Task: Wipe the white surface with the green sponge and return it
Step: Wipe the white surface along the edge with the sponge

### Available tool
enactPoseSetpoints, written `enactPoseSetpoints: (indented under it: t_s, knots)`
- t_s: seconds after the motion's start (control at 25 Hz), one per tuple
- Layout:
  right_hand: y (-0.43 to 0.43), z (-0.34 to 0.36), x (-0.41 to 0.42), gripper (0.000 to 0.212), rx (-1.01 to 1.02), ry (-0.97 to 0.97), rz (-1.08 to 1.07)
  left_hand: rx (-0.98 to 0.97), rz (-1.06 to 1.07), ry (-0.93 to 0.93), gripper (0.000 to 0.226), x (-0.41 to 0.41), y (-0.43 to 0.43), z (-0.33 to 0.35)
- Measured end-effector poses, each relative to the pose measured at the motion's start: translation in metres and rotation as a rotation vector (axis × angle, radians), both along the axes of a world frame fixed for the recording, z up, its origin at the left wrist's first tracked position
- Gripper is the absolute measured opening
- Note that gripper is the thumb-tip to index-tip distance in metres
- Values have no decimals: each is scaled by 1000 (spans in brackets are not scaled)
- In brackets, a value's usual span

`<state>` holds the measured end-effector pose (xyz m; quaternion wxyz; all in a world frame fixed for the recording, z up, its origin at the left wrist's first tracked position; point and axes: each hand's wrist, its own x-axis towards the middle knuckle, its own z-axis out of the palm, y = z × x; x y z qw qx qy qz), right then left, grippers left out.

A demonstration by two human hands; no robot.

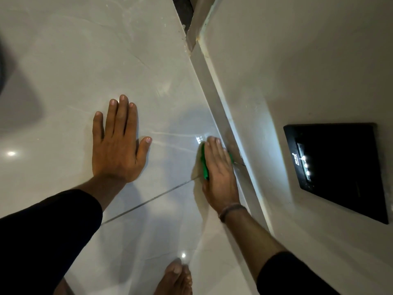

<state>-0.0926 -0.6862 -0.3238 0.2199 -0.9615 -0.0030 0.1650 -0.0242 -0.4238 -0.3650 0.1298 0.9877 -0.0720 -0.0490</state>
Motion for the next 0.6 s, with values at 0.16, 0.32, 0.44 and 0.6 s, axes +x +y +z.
enactPoseSetpoints:
  t_s: [0.16, 0.32, 0.44, 0.6]
  knots:
    - [19, -2, 68, 81, 39, -79, 73, 9, -6, 5, 80, 2, 1, 0]
    - [40, -11, 132, 77, 57, -159, 103, 27, -10, 8, 81, 1, 1, 0]
    - [61, -21, 188, 67, 54, -209, 178, 15, 3, 42, 82, 1, 1, 0]
    - [79, -31, 239, 61, 72, -248, 171, 33, -2, 39, 81, 2, 1, -2]
